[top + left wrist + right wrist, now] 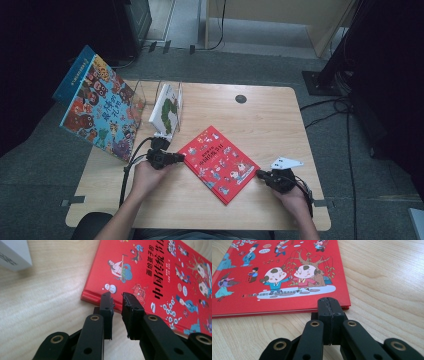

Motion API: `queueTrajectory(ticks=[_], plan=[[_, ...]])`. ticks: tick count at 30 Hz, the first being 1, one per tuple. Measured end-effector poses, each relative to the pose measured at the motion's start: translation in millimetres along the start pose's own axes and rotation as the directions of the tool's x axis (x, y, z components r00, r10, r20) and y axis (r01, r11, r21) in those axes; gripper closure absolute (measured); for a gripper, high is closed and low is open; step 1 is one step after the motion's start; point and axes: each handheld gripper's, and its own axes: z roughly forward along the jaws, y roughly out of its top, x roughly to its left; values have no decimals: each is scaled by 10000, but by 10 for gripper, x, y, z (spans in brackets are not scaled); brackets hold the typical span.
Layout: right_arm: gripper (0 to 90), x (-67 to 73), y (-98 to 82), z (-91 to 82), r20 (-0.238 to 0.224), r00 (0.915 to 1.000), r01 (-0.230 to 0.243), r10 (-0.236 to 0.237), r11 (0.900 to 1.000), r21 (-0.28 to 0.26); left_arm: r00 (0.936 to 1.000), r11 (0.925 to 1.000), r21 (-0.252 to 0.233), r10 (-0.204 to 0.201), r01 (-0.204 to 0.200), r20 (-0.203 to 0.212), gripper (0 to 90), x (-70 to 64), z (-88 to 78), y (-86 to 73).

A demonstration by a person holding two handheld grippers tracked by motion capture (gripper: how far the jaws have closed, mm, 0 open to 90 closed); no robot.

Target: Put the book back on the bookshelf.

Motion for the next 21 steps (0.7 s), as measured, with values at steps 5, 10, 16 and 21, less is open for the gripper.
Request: queueTrajectory(ticks=[5,10,16,21], plan=[[900,8,15,19,12,10000,-11,11,10000,0,9999,9999,-96,-32,31,-161,792,34,29,46],[900,4,38,61,-77,9999,-106,106,9999,-109,9994,9998,-131,-167,163,-315,791,83,63,87],[900,-42,75,67,-457,9984,-341,332,9992,-188,9993,9993,-101,-348,347,-103,814,91,42,92],[900,-141,121,24,279,9978,-581,599,9963,-629,9998,9997,-130,-216,216,-1,814,21,9,42]])
